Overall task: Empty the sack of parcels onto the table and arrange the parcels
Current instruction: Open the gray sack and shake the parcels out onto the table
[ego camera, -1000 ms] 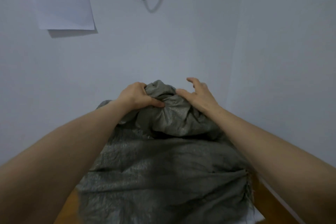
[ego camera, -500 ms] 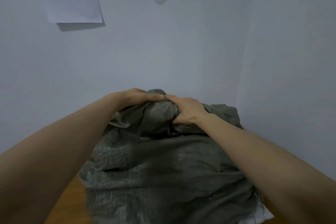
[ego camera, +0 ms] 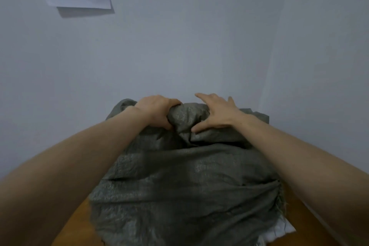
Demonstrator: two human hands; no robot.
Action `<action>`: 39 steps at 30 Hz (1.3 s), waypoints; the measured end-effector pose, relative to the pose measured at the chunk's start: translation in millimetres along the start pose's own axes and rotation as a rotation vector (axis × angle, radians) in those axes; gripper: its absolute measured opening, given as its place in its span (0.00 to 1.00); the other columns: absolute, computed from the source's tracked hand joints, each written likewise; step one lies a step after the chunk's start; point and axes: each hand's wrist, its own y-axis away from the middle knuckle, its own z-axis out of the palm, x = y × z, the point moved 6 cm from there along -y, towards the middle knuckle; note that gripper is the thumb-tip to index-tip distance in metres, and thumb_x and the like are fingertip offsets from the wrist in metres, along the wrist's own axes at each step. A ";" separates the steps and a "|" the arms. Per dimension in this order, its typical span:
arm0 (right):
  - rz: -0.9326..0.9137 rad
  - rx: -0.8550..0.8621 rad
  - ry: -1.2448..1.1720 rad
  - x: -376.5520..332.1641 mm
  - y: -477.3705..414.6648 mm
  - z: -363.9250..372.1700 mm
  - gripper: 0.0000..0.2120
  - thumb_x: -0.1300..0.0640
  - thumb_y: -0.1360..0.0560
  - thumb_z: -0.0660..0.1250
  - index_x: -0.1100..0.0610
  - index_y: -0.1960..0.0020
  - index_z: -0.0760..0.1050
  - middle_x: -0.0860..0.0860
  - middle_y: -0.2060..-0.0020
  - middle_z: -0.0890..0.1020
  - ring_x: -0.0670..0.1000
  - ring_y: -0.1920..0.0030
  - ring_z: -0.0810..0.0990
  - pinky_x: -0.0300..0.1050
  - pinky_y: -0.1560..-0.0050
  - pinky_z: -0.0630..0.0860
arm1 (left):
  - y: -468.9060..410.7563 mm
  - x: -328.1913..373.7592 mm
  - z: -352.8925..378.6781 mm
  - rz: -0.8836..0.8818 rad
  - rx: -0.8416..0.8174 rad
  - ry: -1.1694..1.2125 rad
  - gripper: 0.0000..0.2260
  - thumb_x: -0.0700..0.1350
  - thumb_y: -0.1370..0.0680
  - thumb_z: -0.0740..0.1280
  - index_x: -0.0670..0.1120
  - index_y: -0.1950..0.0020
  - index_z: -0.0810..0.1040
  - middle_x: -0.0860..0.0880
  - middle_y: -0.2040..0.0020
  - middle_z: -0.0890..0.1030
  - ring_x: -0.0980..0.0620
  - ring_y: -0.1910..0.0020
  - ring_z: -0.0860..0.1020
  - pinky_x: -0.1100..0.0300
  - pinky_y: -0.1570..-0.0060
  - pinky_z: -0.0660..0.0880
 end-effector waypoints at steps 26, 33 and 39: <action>0.196 0.080 -0.592 21.6 -18.6 15.5 0.26 0.65 0.31 0.73 0.56 0.34 0.72 0.56 0.40 0.78 0.57 0.39 0.74 0.49 0.37 0.71 | 2.7 -46.3 -7.6 -0.309 0.008 0.349 0.38 0.51 0.39 0.80 0.55 0.31 0.70 0.48 0.36 0.76 0.44 0.37 0.73 0.54 0.40 0.69; 0.057 0.398 -0.558 4.2 -42.7 -58.2 0.25 0.62 0.29 0.71 0.54 0.33 0.71 0.56 0.38 0.77 0.56 0.38 0.74 0.45 0.39 0.69 | -2.0 -61.8 -84.3 -0.338 0.335 0.314 0.38 0.50 0.37 0.80 0.57 0.30 0.68 0.47 0.35 0.76 0.42 0.37 0.73 0.48 0.40 0.72; 0.023 0.416 -0.537 -1.4 -41.9 -61.7 0.24 0.62 0.27 0.69 0.54 0.32 0.70 0.55 0.37 0.76 0.55 0.37 0.73 0.42 0.39 0.67 | 2.8 -63.7 -83.3 -0.362 0.370 0.259 0.38 0.52 0.36 0.78 0.59 0.29 0.66 0.44 0.37 0.76 0.39 0.38 0.74 0.45 0.42 0.73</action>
